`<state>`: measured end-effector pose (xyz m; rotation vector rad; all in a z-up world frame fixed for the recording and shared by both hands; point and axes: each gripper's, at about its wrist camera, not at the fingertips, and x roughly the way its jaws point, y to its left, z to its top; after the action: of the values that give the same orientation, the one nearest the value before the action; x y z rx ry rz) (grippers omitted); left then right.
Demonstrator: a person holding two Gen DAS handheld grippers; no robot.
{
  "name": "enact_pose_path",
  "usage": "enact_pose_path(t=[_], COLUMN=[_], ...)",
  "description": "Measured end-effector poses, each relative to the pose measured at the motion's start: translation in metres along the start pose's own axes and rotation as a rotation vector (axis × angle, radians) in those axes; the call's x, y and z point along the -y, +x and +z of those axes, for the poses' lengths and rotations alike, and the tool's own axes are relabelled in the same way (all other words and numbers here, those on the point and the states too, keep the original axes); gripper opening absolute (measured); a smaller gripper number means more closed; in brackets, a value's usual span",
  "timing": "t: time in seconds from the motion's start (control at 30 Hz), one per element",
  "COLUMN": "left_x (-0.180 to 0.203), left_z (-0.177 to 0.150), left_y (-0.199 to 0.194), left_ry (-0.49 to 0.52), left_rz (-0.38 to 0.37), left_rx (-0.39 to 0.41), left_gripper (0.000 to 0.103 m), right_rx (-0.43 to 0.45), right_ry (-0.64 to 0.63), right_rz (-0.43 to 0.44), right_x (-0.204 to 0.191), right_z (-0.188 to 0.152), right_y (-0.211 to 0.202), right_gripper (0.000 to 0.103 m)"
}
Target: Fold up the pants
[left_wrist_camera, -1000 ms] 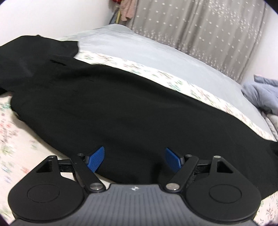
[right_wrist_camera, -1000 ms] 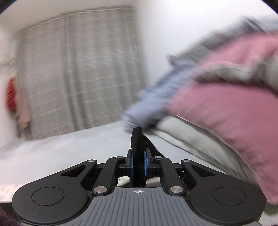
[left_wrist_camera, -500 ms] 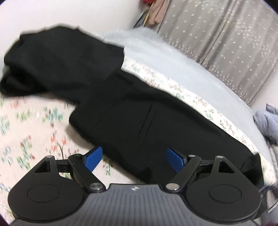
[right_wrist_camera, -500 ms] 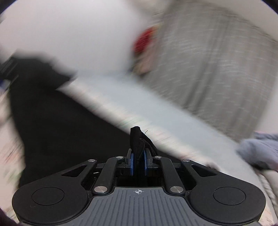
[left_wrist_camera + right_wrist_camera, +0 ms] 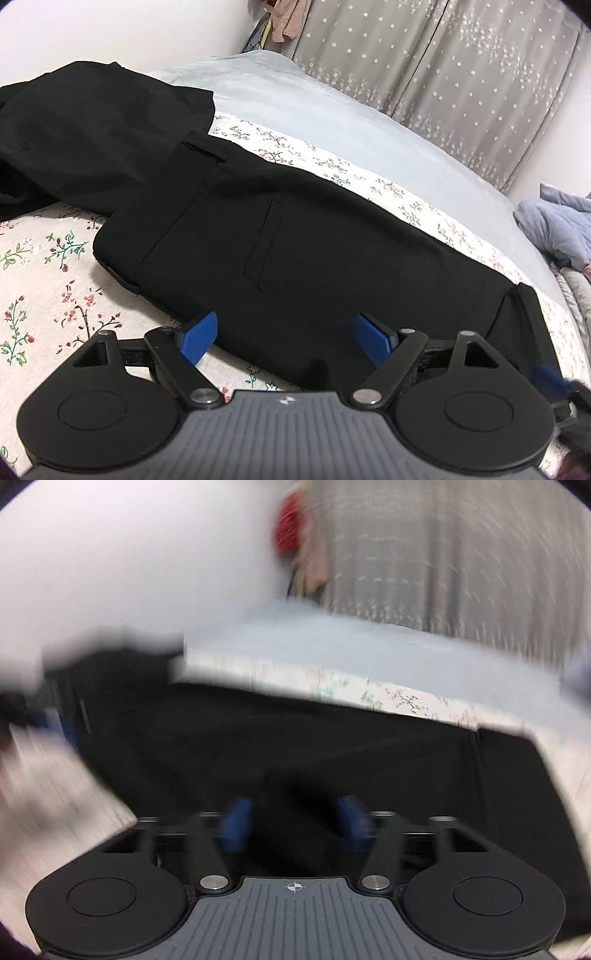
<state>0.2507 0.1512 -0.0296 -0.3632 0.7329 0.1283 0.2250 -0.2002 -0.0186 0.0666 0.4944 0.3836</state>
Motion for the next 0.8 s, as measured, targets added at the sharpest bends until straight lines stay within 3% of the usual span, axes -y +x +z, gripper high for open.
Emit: enact_pose_path(t=[0.07, 0.1, 0.2, 0.23, 0.27, 0.37, 0.4, 0.43, 0.47, 0.5, 0.63, 0.8], left_x=[0.0, 0.0, 0.001, 0.002, 0.002, 0.002, 0.002, 0.001, 0.0, -0.002, -0.006, -0.015], left_z=[-0.001, -0.002, -0.003, -0.002, -0.002, -0.002, -0.002, -0.002, -0.002, -0.001, 0.003, 0.004], left_y=[0.001, 0.002, 0.004, 0.005, 0.004, 0.005, 0.006, 0.007, 0.007, 0.008, 0.01, 0.012], left_ry=[0.001, 0.001, 0.005, 0.005, 0.004, 0.001, -0.001, -0.002, -0.003, -0.005, -0.016, -0.048], left_rz=[-0.002, -0.002, -0.001, -0.003, -0.005, -0.011, -0.01, -0.008, -0.006, -0.003, 0.02, 0.062], left_rx=[-0.007, -0.011, -0.018, -0.019, -0.019, -0.023, -0.026, -0.03, -0.033, -0.036, -0.023, -0.02], left_gripper=[0.091, 0.091, 0.091, 0.091, 0.091, 0.091, 0.091, 0.09, 0.091, 0.091, 0.09, 0.09], right_rx=[0.072, 0.098, 0.079, 0.056, 0.028, -0.021, -0.038, -0.055, -0.077, -0.081, -0.02, -0.067], right_ry=[0.193, 0.257, 0.404, 0.476, 0.553, 0.718, 0.689, 0.631, 0.579, 0.576, 0.561, 0.469], right_rz=[0.065, 0.039, -0.233, -0.269, -0.262, -0.114, -0.127, -0.173, -0.227, -0.243, -0.19, -0.145], right_x=[0.031, 0.046, 0.092, 0.109, 0.124, 0.145, 0.14, 0.134, 0.127, 0.124, 0.106, 0.077], right_z=[0.006, 0.008, 0.011, 0.009, 0.006, -0.006, -0.005, -0.003, 0.002, 0.009, 0.041, 0.09], right_y=[-0.017, -0.023, -0.016, -0.01, -0.003, 0.019, 0.026, 0.03, 0.035, 0.04, 0.044, 0.103], right_gripper=[0.078, 0.078, 0.079, 0.079, 0.079, 0.076, 0.063, 0.032, 0.016, 0.009, 0.007, 0.009])
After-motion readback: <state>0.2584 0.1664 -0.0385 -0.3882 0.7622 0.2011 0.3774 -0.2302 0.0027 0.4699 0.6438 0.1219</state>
